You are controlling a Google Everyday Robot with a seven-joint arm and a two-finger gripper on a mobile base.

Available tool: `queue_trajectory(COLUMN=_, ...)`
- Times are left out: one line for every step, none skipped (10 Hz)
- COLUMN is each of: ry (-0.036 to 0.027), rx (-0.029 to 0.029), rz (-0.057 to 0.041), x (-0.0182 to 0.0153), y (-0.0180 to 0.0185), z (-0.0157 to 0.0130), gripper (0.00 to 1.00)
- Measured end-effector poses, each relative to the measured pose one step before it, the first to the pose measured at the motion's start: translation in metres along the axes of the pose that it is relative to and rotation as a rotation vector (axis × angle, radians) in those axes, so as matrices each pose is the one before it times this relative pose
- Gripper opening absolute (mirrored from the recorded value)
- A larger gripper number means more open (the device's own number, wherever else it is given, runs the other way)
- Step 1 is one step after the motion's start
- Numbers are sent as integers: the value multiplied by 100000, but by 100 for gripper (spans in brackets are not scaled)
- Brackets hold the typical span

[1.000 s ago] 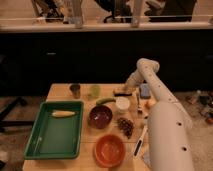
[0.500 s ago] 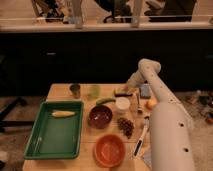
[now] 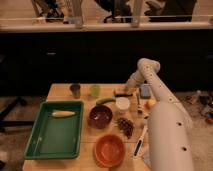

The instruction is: Wipe table surface with eraser

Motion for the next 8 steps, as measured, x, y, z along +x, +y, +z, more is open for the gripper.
queue_trajectory(ry=641, rx=-84, rz=392, x=135, y=16, z=-81, gripper=0)
queue_trajectory(ry=958, rx=-247, rz=520, x=309, y=44, z=-146, gripper=0)
queue_trajectory(ry=1199, rx=331, rz=556, x=447, y=-198, z=-297, gripper=0)
queue_trajectory(ry=571, rx=117, rz=68, x=72, y=-244, z=-76, gripper=0)
queue_trajectory(ry=568, rx=8, rz=-251, x=-225, y=-438, z=58, gripper=0)
queue_trajectory(ry=252, rx=9, rz=-613, x=-276, y=-328, z=64, gripper=0)
queue_trajectory(ry=150, rx=-202, rz=-984, x=-448, y=-325, z=170, gripper=0)
queue_trajectory(ry=13, rx=-325, rz=-1327, x=-669, y=-275, z=185, gripper=0)
